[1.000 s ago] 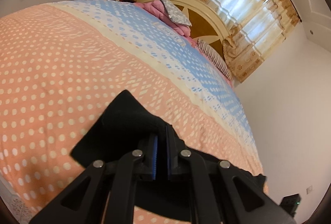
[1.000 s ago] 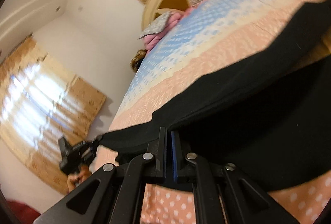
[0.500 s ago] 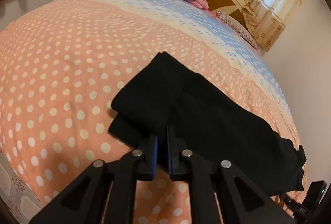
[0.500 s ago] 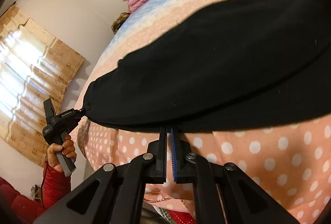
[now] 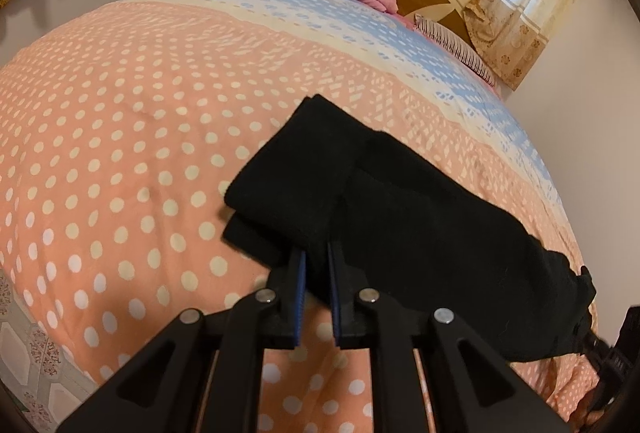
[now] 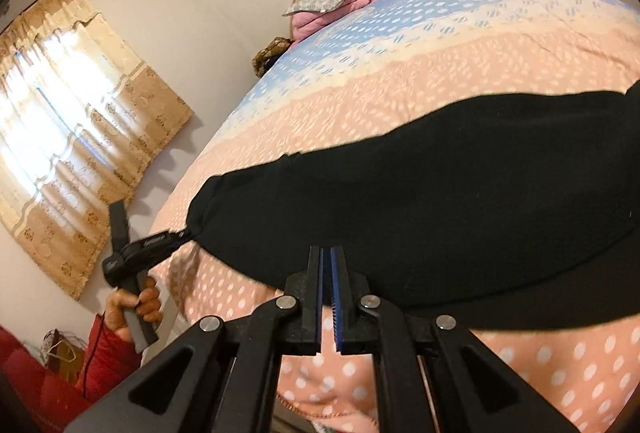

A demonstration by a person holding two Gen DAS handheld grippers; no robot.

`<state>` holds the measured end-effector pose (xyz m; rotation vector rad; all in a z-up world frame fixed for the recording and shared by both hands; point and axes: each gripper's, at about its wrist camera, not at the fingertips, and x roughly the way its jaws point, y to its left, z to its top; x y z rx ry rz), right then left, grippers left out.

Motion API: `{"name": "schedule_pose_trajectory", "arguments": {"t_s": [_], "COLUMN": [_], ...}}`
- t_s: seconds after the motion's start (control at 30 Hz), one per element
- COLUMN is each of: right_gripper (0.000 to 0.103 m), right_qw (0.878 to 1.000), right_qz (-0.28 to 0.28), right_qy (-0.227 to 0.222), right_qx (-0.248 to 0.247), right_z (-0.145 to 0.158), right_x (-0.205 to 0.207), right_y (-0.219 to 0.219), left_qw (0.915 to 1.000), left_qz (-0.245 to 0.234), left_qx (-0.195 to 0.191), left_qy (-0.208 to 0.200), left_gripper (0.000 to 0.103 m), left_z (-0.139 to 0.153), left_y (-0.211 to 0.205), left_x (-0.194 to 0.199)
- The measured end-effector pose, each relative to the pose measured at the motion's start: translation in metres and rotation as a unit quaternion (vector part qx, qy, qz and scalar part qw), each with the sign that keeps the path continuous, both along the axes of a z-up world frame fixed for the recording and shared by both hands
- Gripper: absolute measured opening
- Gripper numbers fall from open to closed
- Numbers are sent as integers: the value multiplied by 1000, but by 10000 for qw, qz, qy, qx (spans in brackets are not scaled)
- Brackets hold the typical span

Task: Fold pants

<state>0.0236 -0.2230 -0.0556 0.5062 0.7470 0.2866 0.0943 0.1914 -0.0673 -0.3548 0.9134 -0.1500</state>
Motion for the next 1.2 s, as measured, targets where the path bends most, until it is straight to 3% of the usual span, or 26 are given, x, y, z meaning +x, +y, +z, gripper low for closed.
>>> {"name": "schedule_pose_trajectory", "arguments": {"t_s": [0.13,0.3,0.4,0.5,0.6,0.73,0.87,0.9,0.97,1.0,1.03,1.13,1.2], "right_gripper": [4,4,2,0,0,4,5,7,34,66,76,76,76], "right_qw": [9999,9995,9980,9985,9975,9959,9942,9938,9943,9943,9938,9909,9885], "right_qz": [-57,45,-66,-64,-65,185,600,657,758,788,808,1070,1302], "right_qy": [46,297,480,535,700,828,143,-1,-187,-210,-217,84,279], "right_qx": [-75,39,-408,-113,83,303,882,898,725,684,729,818,720], "right_z": [-4,-23,-36,-40,-41,-27,8,14,22,22,19,0,-13], "right_x": [17,31,32,28,26,35,71,79,105,119,135,171,186], "right_y": [-1,4,7,-9,-17,-14,-6,-3,7,13,19,38,53], "left_qw": [9999,9999,9992,9975,9954,9947,9940,9939,9951,9958,9966,9960,9952], "left_qz": [-63,24,-240,-470,-497,-559,-571,-572,-503,-514,-594,-844,-828], "left_qx": [130,-135,319,518,789,523,519,461,449,382,254,157,317], "left_qy": [-16,12,62,71,-236,-691,-779,-823,-729,-652,-510,-231,-422], "left_gripper": [14,14,14,14,14,15,15,15,15,15,15,15,15], "left_z": [0,-1,1,8,31,60,59,56,43,36,27,3,-1], "left_y": [-4,-3,-18,-18,-15,-22,-47,-54,-65,-70,-77,-97,-106], "left_x": [-5,-1,-4,-14,-27,-17,11,16,27,29,29,18,2]}}
